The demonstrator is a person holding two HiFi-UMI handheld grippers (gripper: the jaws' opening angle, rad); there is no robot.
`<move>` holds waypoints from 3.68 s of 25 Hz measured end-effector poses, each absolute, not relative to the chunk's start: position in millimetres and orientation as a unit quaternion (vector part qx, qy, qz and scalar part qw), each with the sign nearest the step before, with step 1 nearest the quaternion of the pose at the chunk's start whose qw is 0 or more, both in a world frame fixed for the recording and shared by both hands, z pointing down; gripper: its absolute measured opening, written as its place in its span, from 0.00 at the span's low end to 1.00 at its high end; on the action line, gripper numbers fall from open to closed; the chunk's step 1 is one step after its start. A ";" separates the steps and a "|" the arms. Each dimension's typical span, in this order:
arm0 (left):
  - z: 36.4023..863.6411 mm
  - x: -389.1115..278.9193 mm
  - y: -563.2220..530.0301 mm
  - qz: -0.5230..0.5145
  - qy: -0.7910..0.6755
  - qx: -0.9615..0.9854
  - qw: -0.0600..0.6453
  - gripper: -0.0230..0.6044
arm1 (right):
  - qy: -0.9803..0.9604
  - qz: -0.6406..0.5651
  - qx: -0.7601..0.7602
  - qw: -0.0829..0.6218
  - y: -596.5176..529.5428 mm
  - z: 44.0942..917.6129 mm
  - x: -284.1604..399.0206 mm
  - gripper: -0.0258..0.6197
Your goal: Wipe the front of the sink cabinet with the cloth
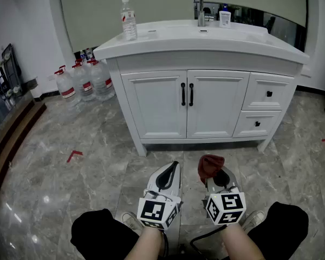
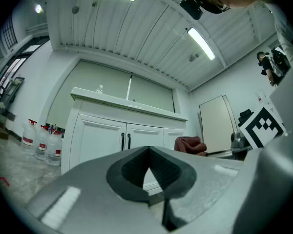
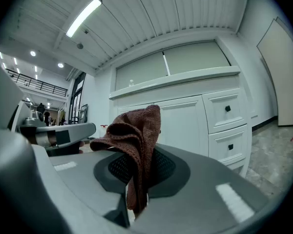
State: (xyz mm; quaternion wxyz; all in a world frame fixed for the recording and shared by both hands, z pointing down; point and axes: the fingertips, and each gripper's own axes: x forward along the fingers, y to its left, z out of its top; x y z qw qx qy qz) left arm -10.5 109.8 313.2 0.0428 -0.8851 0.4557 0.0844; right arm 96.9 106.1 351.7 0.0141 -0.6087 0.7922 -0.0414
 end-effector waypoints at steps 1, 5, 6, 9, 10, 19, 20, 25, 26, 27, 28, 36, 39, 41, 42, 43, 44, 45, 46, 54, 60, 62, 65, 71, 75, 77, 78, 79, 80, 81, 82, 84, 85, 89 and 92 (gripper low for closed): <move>313.7 -10.9 109.5 0.085 0.455 -0.885 0.043 0.04 | 0.792 -0.041 -0.609 0.014 105.9 352.5 96.7 0.16; 313.8 -11.8 108.2 0.088 0.457 -0.884 0.038 0.04 | 0.791 -0.045 -0.610 0.014 105.5 355.7 96.1 0.16; 312.4 -11.8 107.8 0.091 0.457 -0.884 0.036 0.04 | 0.791 -0.048 -0.610 0.014 105.3 356.4 96.2 0.16; 306.9 -12.5 106.9 0.101 0.458 -0.883 0.032 0.04 | 0.789 -0.054 -0.612 0.012 103.8 359.2 96.6 0.16; 305.7 -13.3 106.6 0.105 0.459 -0.882 0.032 0.04 | 0.789 -0.055 -0.612 0.011 102.8 359.7 96.7 0.16; 316.2 -36.2 90.4 0.083 0.482 -0.871 0.057 0.04 | 0.798 -0.072 -0.598 0.010 78.4 377.3 83.4 0.16; 319.3 -38.8 86.6 0.080 0.487 -0.868 0.060 0.04 | 0.800 -0.075 -0.596 0.006 73.7 382.5 82.0 0.16; 333.6 -53.2 57.3 0.074 0.512 -0.855 0.042 0.04 | 0.804 -0.097 -0.586 0.004 37.9 399.4 74.1 0.16; 334.3 -55.6 50.0 0.076 0.515 -0.853 0.037 0.04 | 0.804 -0.101 -0.586 0.005 29.7 401.0 72.8 0.16; 334.9 -59.0 42.2 0.078 0.518 -0.851 0.032 0.04 | 0.804 -0.104 -0.585 0.007 21.2 402.5 70.6 0.16; 335.5 -63.0 34.0 0.080 0.521 -0.849 0.028 0.04 | 0.805 -0.107 -0.583 0.009 12.3 403.9 67.8 0.16; 334.1 -101.3 -29.9 0.078 0.536 -0.840 0.020 0.04 | 0.813 -0.107 -0.572 0.028 -60.1 392.2 40.3 0.16; 330.9 -121.8 -55.0 0.088 0.538 -0.838 0.024 0.04 | 0.821 -0.103 -0.561 0.037 -85.8 383.4 16.5 0.16; 324.0 -137.7 -70.8 0.082 0.547 -0.833 0.035 0.04 | 0.829 -0.092 -0.551 0.036 -102.7 376.3 -5.0 0.16; 321.6 -144.8 -78.6 0.077 0.549 -0.831 0.043 0.04 | 0.833 -0.086 -0.546 0.035 -111.4 371.8 -15.9 0.16; 319.8 -151.0 -86.3 0.074 0.549 -0.831 0.051 0.04 | 0.836 -0.081 -0.541 0.035 -120.1 366.4 -26.6 0.16; 318.2 -156.5 -93.8 0.073 0.547 -0.832 0.057 0.04 | 0.839 -0.077 -0.537 0.036 -128.9 360.8 -36.9 0.16; 315.8 -161.6 -100.7 0.074 0.543 -0.834 0.060 0.04 | 0.842 -0.075 -0.533 0.036 -137.5 355.3 -47.0 0.16; 312.2 -166.8 -107.5 0.076 0.539 -0.837 0.061 0.04 | 0.844 -0.073 -0.530 0.037 -146.1 350.0 -56.6 0.16; 290.0 -212.9 -151.6 0.063 0.519 -0.848 0.083 0.04 | 0.856 -0.048 -0.514 0.044 -207.1 304.8 -125.2 0.16; 286.0 -235.1 -164.7 0.065 0.510 -0.854 0.079 0.04 | 0.869 -0.019 -0.491 0.055 -235.0 255.0 -179.4 0.16; 287.6 -237.5 -165.9 0.060 0.506 -0.857 0.081 0.04 | 0.872 -0.013 -0.486 0.057 -244.0 245.8 -192.3 0.16; 290.0 -244.3 -168.2 0.059 0.503 -0.859 0.076 0.04 | 0.871 -0.010 -0.488 0.056 -251.9 241.7 -202.5 0.16; 288.3 -238.5 -174.3 0.068 0.498 -0.862 0.070 0.04 | 0.861 -0.014 -0.506 0.050 -258.1 245.1 -177.2 0.16; 287.7 -219.6 -169.4 0.078 0.495 -0.863 0.059 0.04 | 0.848 -0.016 -0.528 0.042 -256.2 247.5 -138.6 0.16; 286.7 -203.9 -164.3 0.078 0.489 -0.867 0.060 0.04 | 0.839 -0.012 -0.542 0.039 -253.7 246.9 -114.3 0.16; 286.0 -195.8 -162.0 0.078 0.485 -0.869 0.063 0.04 | 0.835 -0.012 -0.548 0.039 -252.9 246.3 -102.0 0.16; 285.2 -188.1 -160.0 0.077 0.482 -0.870 0.065 0.04 | 0.831 -0.013 -0.555 0.039 -252.2 245.6 -90.0 0.16; 284.5 -181.0 -158.1 0.076 0.479 -0.872 0.067 0.04 | 0.827 -0.014 -0.560 0.039 -251.5 245.1 -78.4 0.16; 284.1 -174.7 -156.3 0.075 0.476 -0.874 0.068 0.04 | 0.824 -0.015 -0.566 0.039 -250.5 244.4 -67.2 0.16; 284.3 -169.2 -154.8 0.074 0.475 -0.874 0.069 0.04 | 0.820 -0.015 -0.570 0.037 -249.3 243.9 -56.7 0.16; 285.8 -161.3 -152.8 0.076 0.475 -0.874 0.067 0.04 | 0.814 -0.013 -0.580 0.032 -247.1 243.6 -36.8 0.16; 286.5 -158.1 -152.1 0.078 0.475 -0.874 0.065 0.04 | 0.810 -0.015 -0.586 0.031 -246.2 243.6 -26.5 0.16; 289.3 -142.8 -147.5 0.077 0.468 -0.878 0.063 0.04 | 0.787 -0.035 -0.615 0.039 -244.0 242.1 18.5 0.16; 289.6 -128.9 -138.7 0.079 0.458 -0.883 0.066 0.04 | 0.777 -0.056 -0.626 0.037 -241.8 245.3 42.8 0.16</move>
